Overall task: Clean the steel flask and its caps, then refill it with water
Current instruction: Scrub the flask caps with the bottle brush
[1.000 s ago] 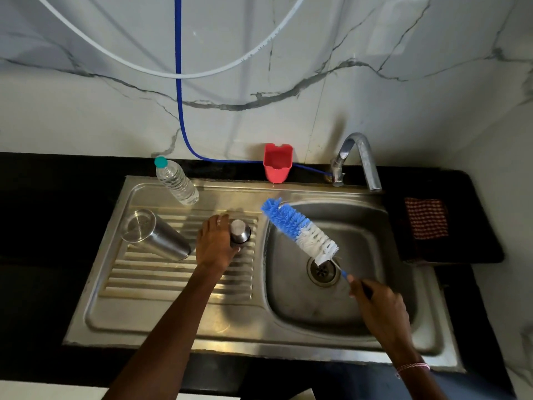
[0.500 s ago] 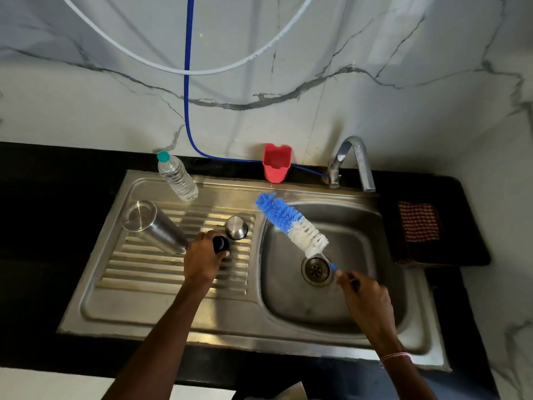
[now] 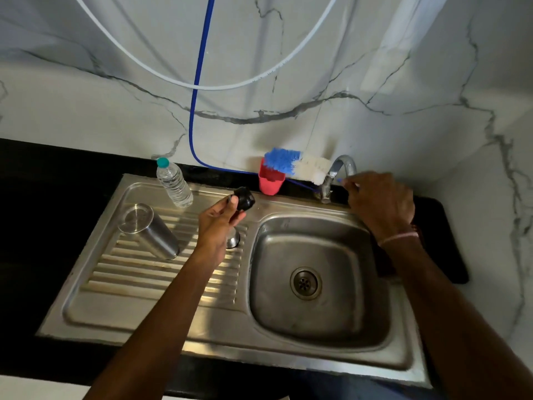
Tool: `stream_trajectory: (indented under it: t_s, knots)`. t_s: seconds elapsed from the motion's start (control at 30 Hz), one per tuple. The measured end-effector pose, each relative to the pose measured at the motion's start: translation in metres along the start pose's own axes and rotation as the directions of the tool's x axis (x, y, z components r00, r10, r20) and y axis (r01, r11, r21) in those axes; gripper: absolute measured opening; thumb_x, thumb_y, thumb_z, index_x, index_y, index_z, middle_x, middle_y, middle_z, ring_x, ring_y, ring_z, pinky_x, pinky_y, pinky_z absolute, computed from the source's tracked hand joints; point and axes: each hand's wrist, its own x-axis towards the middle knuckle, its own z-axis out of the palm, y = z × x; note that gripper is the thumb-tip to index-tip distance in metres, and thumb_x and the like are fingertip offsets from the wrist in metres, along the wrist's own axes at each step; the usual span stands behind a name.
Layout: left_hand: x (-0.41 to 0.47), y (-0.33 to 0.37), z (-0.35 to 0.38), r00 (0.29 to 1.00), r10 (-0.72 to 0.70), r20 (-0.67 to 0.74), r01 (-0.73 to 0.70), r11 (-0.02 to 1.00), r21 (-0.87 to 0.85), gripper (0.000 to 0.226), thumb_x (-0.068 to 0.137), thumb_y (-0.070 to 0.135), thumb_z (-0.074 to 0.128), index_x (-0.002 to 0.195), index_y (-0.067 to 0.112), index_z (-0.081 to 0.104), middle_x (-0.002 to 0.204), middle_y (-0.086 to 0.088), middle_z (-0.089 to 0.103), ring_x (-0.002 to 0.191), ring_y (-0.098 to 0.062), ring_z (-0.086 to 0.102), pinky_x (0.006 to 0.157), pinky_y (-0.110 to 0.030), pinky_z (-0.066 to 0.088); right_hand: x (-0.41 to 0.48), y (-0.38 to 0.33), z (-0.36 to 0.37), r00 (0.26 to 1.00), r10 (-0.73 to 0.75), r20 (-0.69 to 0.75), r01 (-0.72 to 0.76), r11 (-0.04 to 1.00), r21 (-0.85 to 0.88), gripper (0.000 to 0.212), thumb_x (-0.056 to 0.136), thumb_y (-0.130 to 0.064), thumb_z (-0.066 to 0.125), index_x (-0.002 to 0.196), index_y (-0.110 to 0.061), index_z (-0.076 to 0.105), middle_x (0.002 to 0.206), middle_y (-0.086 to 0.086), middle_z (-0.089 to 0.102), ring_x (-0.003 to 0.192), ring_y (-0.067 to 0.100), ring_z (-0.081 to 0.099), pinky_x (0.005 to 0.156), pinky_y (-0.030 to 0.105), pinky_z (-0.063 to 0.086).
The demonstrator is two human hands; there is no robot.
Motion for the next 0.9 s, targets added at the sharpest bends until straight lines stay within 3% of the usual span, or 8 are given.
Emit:
stream_trajectory:
  t_s: [0.1,0.23,0.4,0.53,0.7,0.77,0.9]
  knots:
    - [-0.006,0.002,0.011,0.999,-0.036,0.01,0.037,0.994,-0.098,0.018,0.098,0.012,0.063,0.114,0.006,0.07,0.104,-0.003,0.079,0.103,-0.014,0.074,0.09,-0.027,0.06,0.027,-0.011,-0.015,0.992,-0.126,0.018,0.127,0.975,-0.185,0.028,0.098,-0.038,0.055,0.094,-0.017,0.073,0.075,0.004,0.06,0.075,0.031,0.067,0.065,0.032,0.043]
    - [-0.014,-0.002,0.015,0.997,-0.073,-0.012,0.07,0.983,-0.167,0.031,0.092,0.019,0.068,0.119,0.006,0.069,0.114,-0.008,0.077,0.109,-0.018,0.073,0.095,-0.027,0.058,0.056,-0.034,-0.031,0.937,-0.344,0.063,0.341,0.859,-0.381,0.03,0.096,-0.04,0.058,0.089,-0.014,0.07,0.068,0.0,0.047,0.071,0.026,0.064,0.067,0.033,0.044]
    - [-0.014,-0.008,0.015,0.993,-0.12,0.008,0.118,0.959,-0.257,0.021,0.098,0.015,0.062,0.115,0.004,0.069,0.12,-0.013,0.074,0.114,-0.023,0.071,0.091,-0.024,0.059,0.092,-0.074,-0.031,0.833,-0.543,0.107,0.516,0.691,-0.507,0.018,0.094,-0.033,0.061,0.091,-0.018,0.07,0.08,0.003,0.065,0.079,0.027,0.068,0.068,0.032,0.033]
    - [-0.013,-0.009,0.015,0.993,-0.116,0.007,0.113,0.956,-0.271,0.02,0.098,0.015,0.062,0.113,0.004,0.069,0.121,-0.015,0.073,0.115,-0.024,0.07,0.087,-0.022,0.059,0.101,-0.096,-0.015,0.801,-0.573,0.172,0.568,0.639,-0.518,0.008,0.091,-0.016,0.059,0.091,-0.019,0.067,0.085,0.003,0.065,0.086,0.026,0.066,0.073,0.033,0.032]
    - [-0.013,-0.007,0.013,0.995,-0.096,0.018,0.097,0.959,-0.267,0.036,0.092,0.015,0.066,0.126,0.004,0.066,0.123,-0.014,0.073,0.116,-0.023,0.07,0.088,-0.023,0.059,0.098,-0.103,0.004,0.818,-0.543,0.191,0.551,0.643,-0.531,0.028,0.091,-0.003,0.051,0.069,-0.019,0.046,0.062,-0.001,0.036,0.078,0.022,0.062,0.07,0.032,0.033]
    - [-0.015,-0.007,0.014,0.994,-0.104,0.019,0.105,0.952,-0.286,0.042,0.089,0.017,0.068,0.129,0.003,0.064,0.125,-0.015,0.072,0.117,-0.024,0.07,0.087,-0.022,0.058,0.094,-0.099,0.007,0.824,-0.538,0.178,0.539,0.647,-0.54,0.036,0.092,-0.003,0.05,0.064,-0.019,0.035,0.065,-0.001,0.039,0.077,0.022,0.062,0.068,0.032,0.033]
    - [-0.018,-0.006,0.016,0.992,-0.122,0.029,0.125,0.942,-0.311,0.04,0.094,0.015,0.066,0.133,0.002,0.062,0.127,-0.015,0.071,0.118,-0.025,0.069,0.085,-0.022,0.059,0.088,-0.082,-0.011,0.859,-0.5,0.106,0.462,0.672,-0.578,0.022,0.093,-0.022,0.063,0.074,-0.022,0.052,0.066,0.0,0.041,0.074,0.021,0.066,0.063,0.031,0.033]
